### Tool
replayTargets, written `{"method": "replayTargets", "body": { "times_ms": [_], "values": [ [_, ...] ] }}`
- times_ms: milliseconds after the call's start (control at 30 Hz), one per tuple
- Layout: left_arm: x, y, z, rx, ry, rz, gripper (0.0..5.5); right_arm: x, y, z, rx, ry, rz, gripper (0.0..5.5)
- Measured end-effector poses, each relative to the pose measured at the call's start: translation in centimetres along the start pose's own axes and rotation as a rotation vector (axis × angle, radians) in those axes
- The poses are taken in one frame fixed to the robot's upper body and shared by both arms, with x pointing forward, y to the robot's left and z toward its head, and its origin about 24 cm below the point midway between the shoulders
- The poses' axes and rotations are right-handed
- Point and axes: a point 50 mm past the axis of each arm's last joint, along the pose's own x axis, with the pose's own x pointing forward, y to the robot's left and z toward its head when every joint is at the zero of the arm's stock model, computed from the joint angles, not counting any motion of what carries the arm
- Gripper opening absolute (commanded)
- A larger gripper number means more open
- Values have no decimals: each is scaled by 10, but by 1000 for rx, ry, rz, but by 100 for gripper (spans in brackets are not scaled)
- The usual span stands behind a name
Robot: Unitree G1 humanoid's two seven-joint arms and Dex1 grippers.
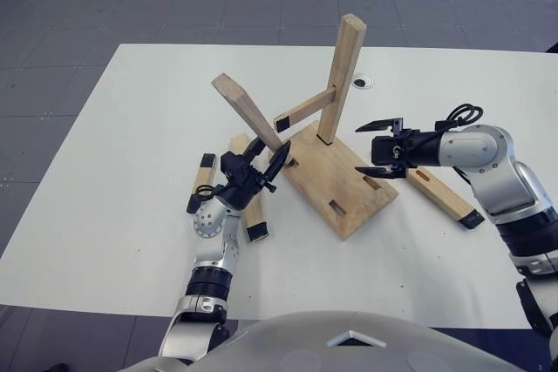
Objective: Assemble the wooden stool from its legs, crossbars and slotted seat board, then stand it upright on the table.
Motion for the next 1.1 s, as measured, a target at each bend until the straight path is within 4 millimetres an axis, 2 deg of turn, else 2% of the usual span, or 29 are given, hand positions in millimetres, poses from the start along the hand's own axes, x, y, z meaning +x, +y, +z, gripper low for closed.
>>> {"method": "replayTargets", "body": {
  "times_ms": [167, 400, 733, 833, 1000, 1100],
  "values": [
    [5, -1, -4, -4, 41, -50, 209, 1, 1, -2, 7, 4, 7, 387],
    [15, 8, -5, 32, 112, -134, 208, 1, 1, -1, 6, 1, 6, 387],
    [16, 32, -3, -116, 281, -228, 206, 1, 3, -1, 21, 7, 0, 387],
    [18, 34, 0, -85, 315, -267, 206, 1, 5, -1, 24, 5, 3, 387],
    [28, 30, 8, 70, 371, -332, 206, 2, 9, -2, 42, 9, 5, 387],
    [31, 30, 9, 89, 420, -349, 206, 1, 9, 0, 42, 6, -2, 387]
  ]
}}
